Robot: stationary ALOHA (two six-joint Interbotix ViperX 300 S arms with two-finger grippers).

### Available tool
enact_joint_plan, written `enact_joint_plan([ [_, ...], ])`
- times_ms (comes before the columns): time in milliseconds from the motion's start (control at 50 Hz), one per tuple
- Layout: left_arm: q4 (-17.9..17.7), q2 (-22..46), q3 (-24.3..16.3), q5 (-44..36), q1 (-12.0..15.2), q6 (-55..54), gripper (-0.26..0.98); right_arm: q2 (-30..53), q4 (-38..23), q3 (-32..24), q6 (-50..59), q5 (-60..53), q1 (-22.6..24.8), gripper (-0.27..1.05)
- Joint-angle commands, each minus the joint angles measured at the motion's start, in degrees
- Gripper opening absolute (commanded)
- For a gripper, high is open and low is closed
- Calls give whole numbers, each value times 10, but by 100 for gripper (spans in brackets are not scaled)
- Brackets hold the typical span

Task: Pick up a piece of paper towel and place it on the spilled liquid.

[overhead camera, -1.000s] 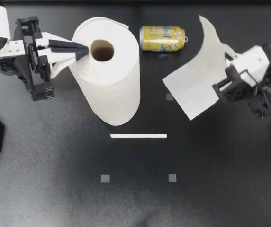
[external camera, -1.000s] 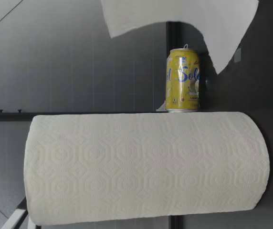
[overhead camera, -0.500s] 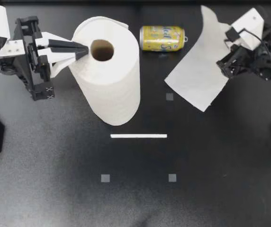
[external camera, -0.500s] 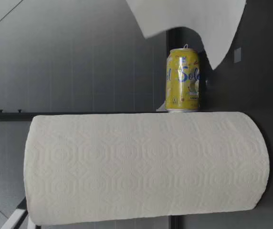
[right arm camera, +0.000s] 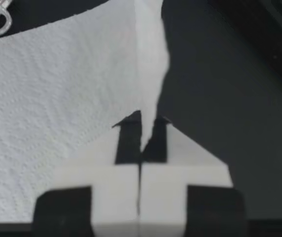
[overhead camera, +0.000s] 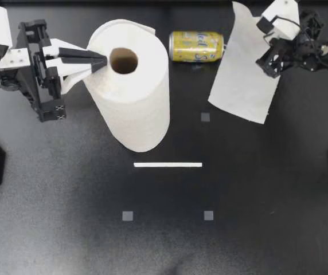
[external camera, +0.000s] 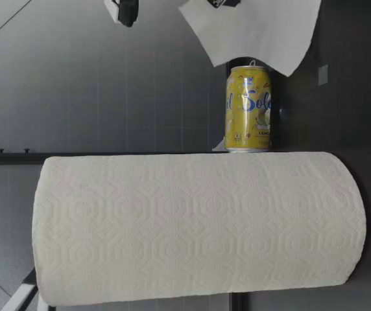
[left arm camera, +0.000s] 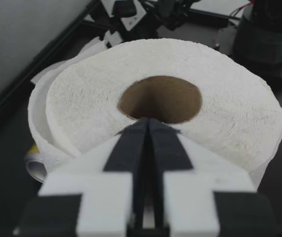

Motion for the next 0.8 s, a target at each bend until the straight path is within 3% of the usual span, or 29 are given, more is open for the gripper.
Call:
enact_joint_plan([
  [0, -1, 7, 4, 7, 8, 2, 10, 7, -1, -25, -3, -11, -22, -13],
  [300, -1, 5, 4, 7, 8, 1, 10, 66, 0, -65, -4, -13, -36, -13],
  [480, -1, 4, 6, 9, 8, 1, 10, 63, 3, -68, -4, -4, -42, -6],
  [660, -1, 4, 5, 8, 8, 2, 10, 68, 4, -67, -4, -4, -50, 20],
  [780, -1, 4, 4, 8, 8, 2, 10, 69, 9, -67, -4, -3, -50, 49],
])
